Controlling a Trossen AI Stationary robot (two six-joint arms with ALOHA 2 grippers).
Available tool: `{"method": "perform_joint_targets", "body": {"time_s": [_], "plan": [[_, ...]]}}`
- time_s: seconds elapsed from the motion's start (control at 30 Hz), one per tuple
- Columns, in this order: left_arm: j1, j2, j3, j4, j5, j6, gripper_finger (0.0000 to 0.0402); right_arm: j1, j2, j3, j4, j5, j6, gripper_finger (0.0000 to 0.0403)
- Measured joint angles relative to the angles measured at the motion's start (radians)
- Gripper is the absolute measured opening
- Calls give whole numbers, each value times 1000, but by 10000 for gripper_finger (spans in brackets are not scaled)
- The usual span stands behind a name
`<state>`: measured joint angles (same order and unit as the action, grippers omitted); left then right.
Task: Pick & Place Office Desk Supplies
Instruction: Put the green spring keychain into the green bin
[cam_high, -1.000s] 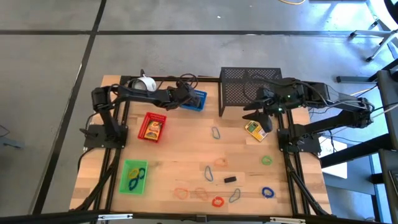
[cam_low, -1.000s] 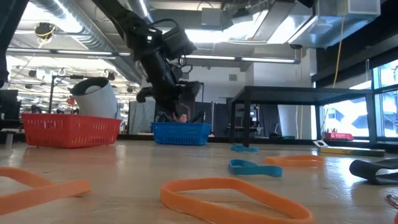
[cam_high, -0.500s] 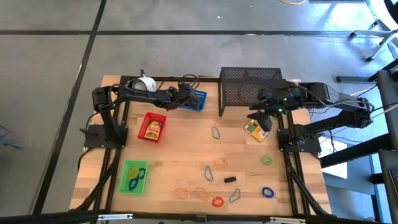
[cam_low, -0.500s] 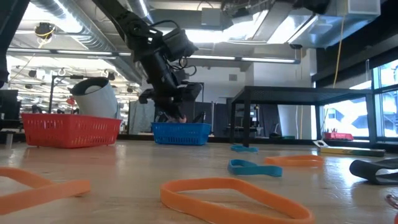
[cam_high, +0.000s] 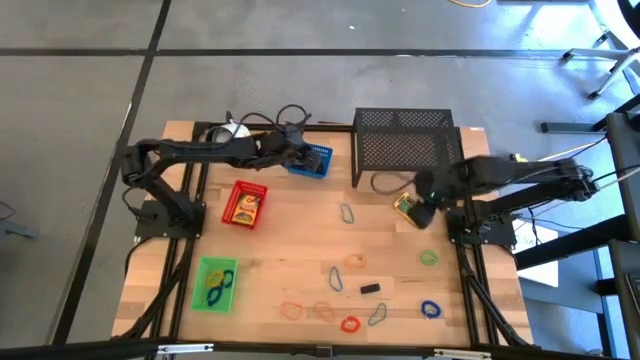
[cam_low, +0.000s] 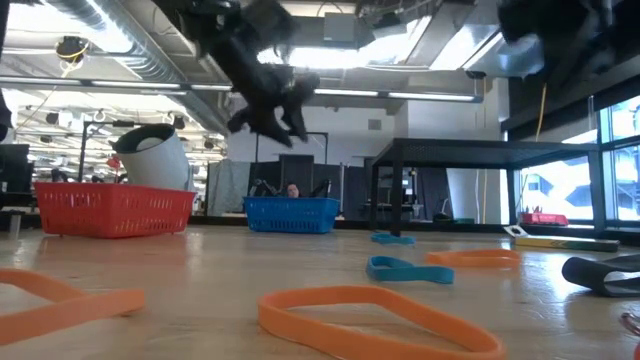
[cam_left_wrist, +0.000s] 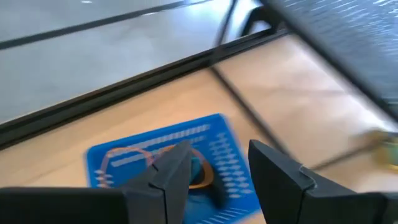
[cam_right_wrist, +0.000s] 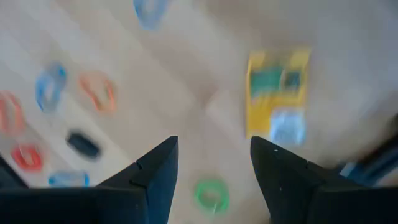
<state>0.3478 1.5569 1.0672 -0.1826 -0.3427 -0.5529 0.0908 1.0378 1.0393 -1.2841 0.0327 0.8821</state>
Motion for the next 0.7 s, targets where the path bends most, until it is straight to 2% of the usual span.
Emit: {"method": "perform_joint_targets", "body": {"time_s": [0.13, 0.3, 0.43, 0.53, 0.7], "plan": [[-21, -69, 0, 0, 83, 0, 153, 82, 0, -178, 57, -146, 173, 204], [-65, -132, 0, 0, 109, 0, 151, 204, 1, -377, 285, -290, 398, 204], [-99, -158, 0, 1, 103, 0, 154, 282, 7, -474, 450, -281, 532, 204], [-116, -159, 0, -4, 101, 0, 154, 328, 18, -504, 473, -242, 594, 204], [-129, -157, 0, -1, 99, 0, 154, 398, 51, -512, 501, -215, 602, 203]]}}
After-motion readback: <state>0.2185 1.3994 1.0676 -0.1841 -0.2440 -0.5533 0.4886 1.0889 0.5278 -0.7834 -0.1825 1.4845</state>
